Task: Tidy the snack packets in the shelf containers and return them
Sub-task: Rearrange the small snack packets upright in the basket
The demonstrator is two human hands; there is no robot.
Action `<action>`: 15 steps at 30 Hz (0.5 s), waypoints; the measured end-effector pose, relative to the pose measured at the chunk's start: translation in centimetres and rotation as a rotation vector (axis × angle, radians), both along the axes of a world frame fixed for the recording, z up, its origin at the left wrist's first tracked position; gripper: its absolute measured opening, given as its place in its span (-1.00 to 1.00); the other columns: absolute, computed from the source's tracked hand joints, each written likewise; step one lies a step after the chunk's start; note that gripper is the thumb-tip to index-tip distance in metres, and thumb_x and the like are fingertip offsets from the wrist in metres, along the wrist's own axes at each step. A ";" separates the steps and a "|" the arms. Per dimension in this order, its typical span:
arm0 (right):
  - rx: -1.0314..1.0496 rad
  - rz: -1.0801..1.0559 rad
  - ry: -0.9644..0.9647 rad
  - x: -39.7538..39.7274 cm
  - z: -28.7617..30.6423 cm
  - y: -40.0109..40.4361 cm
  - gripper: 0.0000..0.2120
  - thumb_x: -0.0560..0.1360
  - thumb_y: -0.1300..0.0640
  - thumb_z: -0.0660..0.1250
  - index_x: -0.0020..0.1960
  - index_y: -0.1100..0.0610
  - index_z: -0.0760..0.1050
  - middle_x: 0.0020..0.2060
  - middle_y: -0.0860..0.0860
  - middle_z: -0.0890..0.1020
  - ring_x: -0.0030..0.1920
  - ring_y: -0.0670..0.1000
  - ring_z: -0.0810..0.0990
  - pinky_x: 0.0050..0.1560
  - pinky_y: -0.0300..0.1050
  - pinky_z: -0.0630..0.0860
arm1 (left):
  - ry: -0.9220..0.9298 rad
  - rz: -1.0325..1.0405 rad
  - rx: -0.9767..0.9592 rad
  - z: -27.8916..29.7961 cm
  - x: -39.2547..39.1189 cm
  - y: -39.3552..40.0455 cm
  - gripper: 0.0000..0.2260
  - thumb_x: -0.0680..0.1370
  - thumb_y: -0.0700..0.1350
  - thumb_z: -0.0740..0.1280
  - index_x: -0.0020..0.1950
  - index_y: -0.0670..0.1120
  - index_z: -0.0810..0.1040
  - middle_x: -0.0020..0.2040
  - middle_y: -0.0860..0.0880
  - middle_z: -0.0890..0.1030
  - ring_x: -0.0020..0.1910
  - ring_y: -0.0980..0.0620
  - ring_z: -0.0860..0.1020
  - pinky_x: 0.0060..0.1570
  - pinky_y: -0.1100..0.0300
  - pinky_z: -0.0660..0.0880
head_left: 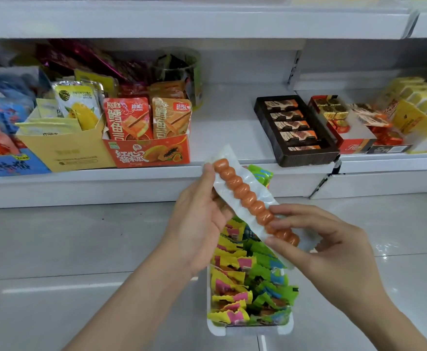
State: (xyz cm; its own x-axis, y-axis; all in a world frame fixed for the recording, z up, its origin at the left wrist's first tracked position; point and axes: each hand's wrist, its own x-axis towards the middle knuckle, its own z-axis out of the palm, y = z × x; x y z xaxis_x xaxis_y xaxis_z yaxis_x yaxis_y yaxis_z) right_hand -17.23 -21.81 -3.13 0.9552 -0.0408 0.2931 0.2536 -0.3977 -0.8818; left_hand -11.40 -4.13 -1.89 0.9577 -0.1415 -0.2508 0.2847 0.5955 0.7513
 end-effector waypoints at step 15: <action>0.079 -0.008 0.027 -0.4 0.0 0.0 -0.83 0.25 0.07 0.58 -0.16 -0.05 0.72 -0.03 -0.20 0.72 0.07 -0.12 0.67 0.04 -0.20 0.59 | 0.008 -0.057 -0.015 0.0 -0.2 0.1 -0.69 0.66 -0.05 0.20 0.29 -0.18 0.55 0.19 -0.16 0.66 0.17 -0.09 0.63 0.11 0.03 0.61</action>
